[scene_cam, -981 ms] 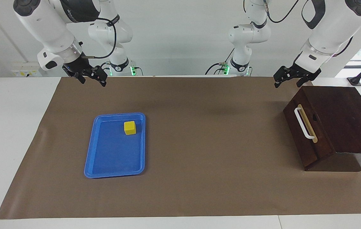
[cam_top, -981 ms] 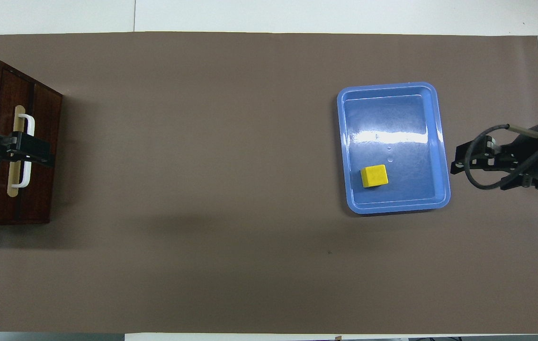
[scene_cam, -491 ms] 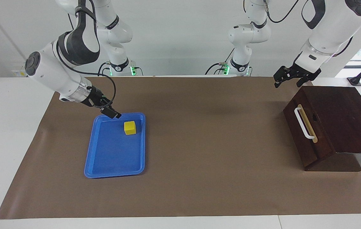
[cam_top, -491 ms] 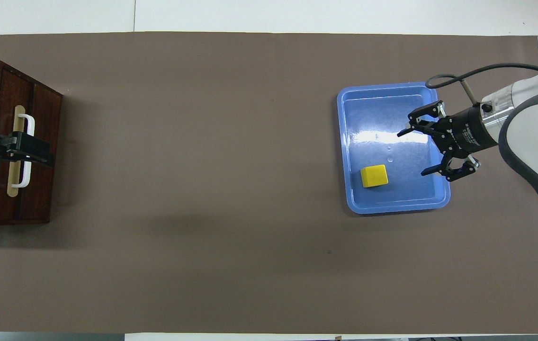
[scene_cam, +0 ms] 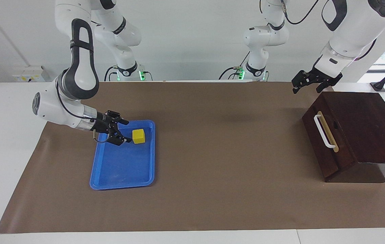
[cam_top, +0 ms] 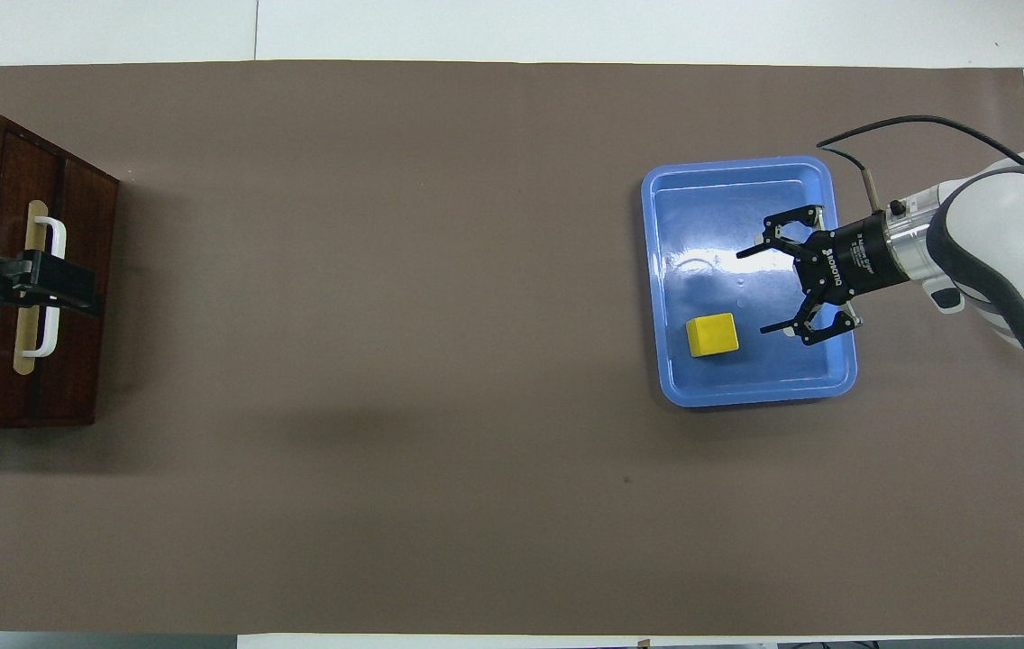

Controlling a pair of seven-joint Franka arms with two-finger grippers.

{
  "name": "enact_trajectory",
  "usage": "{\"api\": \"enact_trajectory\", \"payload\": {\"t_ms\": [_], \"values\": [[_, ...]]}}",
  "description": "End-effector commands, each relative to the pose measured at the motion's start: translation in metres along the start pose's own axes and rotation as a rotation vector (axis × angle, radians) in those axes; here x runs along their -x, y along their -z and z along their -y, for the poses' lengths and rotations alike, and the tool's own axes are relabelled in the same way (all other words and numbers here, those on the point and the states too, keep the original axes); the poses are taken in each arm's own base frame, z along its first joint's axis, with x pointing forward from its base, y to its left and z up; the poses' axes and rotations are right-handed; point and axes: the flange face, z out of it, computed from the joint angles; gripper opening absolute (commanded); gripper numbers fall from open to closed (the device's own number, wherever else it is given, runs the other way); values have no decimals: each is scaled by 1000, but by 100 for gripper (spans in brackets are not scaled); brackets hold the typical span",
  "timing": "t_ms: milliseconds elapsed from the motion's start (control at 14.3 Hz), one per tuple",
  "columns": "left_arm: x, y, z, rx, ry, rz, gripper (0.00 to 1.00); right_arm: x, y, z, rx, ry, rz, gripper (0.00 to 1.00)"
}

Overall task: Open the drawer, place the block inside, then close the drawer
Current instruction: 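Reach the right gripper down to the yellow block while the left gripper pulls the drawer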

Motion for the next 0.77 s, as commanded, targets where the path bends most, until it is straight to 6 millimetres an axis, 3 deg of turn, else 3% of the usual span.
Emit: {"api": "enact_trajectory", "payload": {"t_ms": [0, 140, 280, 421, 701], "values": [[6, 5, -3, -2, 26, -32, 100, -17, -14, -6, 25, -71, 86, 100], [2, 4, -5, -12, 16, -73, 100, -34, -24, -15, 49, -101, 113, 100], [-7, -13, -1, -155, -30, -147, 100, -41, -32, -19, 55, -92, 116, 100], [-20, -50, -1, -252, -70, -183, 100, -47, -39, -21, 29, -72, 103, 100], [-61, -135, 27, -387, -120, -170, 100, -48, -53, -23, -12, -19, 104, 100]]}}
